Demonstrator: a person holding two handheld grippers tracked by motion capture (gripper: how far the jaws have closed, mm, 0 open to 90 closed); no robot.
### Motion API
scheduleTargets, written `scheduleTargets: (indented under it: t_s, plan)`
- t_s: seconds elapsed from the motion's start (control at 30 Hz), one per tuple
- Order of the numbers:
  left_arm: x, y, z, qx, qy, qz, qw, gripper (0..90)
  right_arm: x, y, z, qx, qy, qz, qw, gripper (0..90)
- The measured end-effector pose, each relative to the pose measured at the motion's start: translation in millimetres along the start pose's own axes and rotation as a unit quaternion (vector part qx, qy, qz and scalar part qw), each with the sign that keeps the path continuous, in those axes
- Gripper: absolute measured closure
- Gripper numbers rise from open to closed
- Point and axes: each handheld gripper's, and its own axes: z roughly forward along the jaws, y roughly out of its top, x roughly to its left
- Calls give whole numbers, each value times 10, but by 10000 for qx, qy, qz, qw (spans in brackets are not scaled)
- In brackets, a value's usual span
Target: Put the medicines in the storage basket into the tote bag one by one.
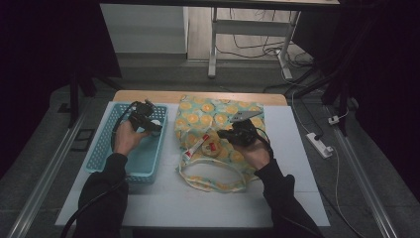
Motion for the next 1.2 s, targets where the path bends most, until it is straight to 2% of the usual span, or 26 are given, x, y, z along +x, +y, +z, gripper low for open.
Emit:
scheduleTargets:
  t_s: [0.13, 0.3, 0.57, 0.7, 1.0, 1.2]
  plan:
    - [-2, 1, -126, -151, -31, -103, 9998, 502, -3, 1, -3, -11, -4, 5, 10000, 897]
    - [-58, 16, -322, -363, -81, -36, 9993, 502, -5, 2, -3, -15, -7, 6, 10000, 898]
    - [-250, 34, -573, -546, -191, 151, 9982, 503, -9, 0, -4, -14, -12, 11, 10000, 898]
    - [-352, 26, -690, -562, -85, 307, 9979, 502, -10, 0, -5, -15, -15, 13, 10000, 898]
    - [-520, -2, -899, -806, -346, 416, 9953, 503, -7, 0, 0, -2, -8, 18, 10000, 898]
    - [-731, -4, -892, -830, -672, 607, 9924, 503, -14, -1, -2, -9, -21, 25, 10000, 898]
